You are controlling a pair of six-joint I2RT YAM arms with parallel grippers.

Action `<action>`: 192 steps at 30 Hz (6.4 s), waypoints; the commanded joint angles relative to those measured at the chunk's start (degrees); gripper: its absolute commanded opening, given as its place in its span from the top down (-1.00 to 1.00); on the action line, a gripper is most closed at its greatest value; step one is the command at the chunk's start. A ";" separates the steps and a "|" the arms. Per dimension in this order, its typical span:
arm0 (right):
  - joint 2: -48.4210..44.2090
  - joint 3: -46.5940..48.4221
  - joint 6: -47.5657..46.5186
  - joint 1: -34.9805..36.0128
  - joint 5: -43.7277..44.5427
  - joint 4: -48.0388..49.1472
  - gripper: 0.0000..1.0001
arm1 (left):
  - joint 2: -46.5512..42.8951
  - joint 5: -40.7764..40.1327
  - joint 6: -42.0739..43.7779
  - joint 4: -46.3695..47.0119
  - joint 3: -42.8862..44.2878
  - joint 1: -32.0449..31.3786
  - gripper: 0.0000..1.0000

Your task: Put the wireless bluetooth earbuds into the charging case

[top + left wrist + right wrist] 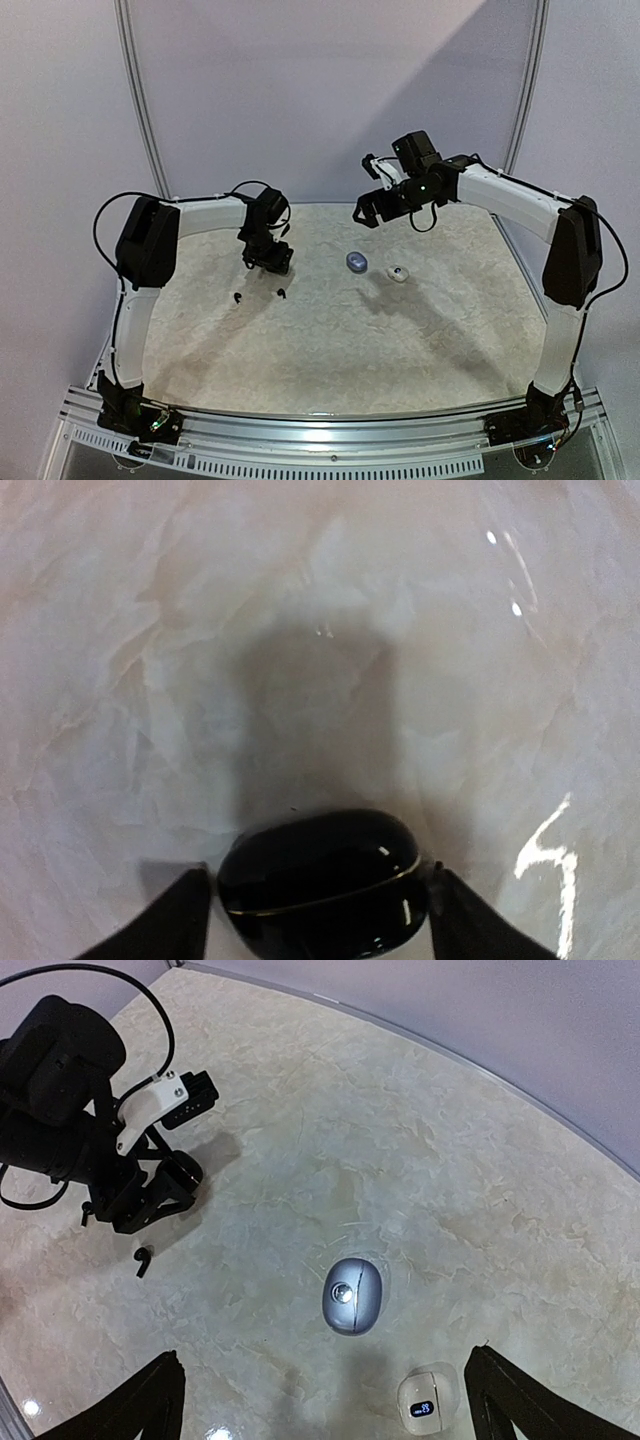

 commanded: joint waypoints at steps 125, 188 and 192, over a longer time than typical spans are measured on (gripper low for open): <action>7.52 13.84 -42.25 24.70 -35.11 2.97 1.00 | -91.56 49.64 19.19 51.33 -78.91 3.95 0.22; 8.77 14.08 -31.91 25.62 -21.39 10.09 -0.05 | -88.03 42.80 26.68 52.82 -77.54 -2.68 1.00; 8.97 14.72 -30.45 25.34 -18.73 10.69 -0.05 | -88.45 42.04 31.15 49.64 -77.63 -3.06 1.00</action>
